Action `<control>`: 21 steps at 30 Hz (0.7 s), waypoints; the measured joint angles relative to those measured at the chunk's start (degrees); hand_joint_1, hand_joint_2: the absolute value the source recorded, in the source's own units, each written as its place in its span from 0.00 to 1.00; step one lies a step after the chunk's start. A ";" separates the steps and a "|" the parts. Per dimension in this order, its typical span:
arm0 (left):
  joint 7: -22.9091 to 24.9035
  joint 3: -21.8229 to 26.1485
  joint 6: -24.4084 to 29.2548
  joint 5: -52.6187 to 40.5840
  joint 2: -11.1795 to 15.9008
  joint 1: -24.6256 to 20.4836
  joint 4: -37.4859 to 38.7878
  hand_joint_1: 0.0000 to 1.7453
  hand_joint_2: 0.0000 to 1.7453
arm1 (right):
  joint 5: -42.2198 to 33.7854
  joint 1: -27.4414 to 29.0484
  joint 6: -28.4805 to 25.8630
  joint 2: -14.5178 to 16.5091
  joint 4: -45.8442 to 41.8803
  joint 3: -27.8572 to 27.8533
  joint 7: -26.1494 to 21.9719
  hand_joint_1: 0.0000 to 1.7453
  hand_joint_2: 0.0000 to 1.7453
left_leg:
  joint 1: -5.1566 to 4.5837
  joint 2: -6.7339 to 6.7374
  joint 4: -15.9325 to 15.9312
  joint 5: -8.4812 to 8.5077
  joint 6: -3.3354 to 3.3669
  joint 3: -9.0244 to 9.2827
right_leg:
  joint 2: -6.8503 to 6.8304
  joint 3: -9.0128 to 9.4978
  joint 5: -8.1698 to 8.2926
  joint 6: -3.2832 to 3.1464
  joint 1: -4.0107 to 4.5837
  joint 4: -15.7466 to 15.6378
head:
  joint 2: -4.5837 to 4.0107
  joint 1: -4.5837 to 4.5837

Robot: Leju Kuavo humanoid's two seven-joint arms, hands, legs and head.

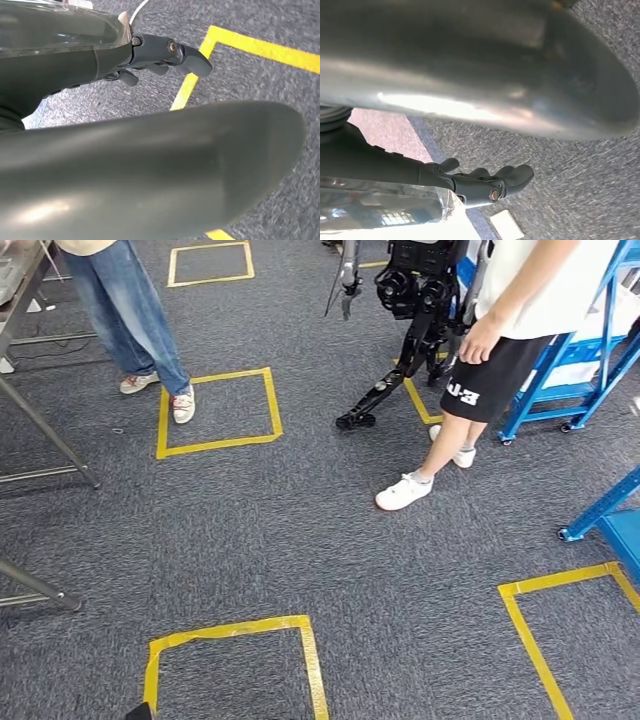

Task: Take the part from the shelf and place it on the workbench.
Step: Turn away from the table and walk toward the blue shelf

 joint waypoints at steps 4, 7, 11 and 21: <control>-0.05 0.02 0.00 0.01 0.00 -0.20 0.00 0.00 0.00 | 0.08 0.02 0.08 0.07 0.00 0.00 0.00 0.00 0.00 | -0.08 -1.99 -8.75 2.96 0.58 3.46 | 1.47 -0.39 -0.33 1.15 0.18 0.49 | 0.00 0.07; -0.13 0.02 0.00 0.02 -0.04 -0.36 0.00 0.00 0.00 | 0.16 0.34 0.08 0.03 0.01 0.00 0.00 0.00 0.00 | -0.04 -1.38 -9.29 3.16 1.35 3.60 | 0.64 -0.74 -1.11 2.13 -0.08 1.17 | 0.00 0.11; -0.13 0.02 0.01 0.00 -0.10 -0.28 0.00 0.00 0.00 | 0.34 0.06 0.08 0.04 0.01 0.00 0.00 0.00 0.00 | 0.07 0.31 -9.49 3.13 2.03 3.70 | -1.83 -6.41 -7.41 3.11 -0.26 13.40 | 0.00 0.22; -0.27 0.02 0.01 0.00 -0.17 -0.26 0.00 0.00 0.00 | 0.42 0.16 0.10 0.03 0.01 0.00 0.11 0.00 0.00 | -0.01 1.94 -9.47 2.60 1.50 4.39 | -3.13 -3.35 -1.82 2.99 -0.17 6.65 | 0.00 0.19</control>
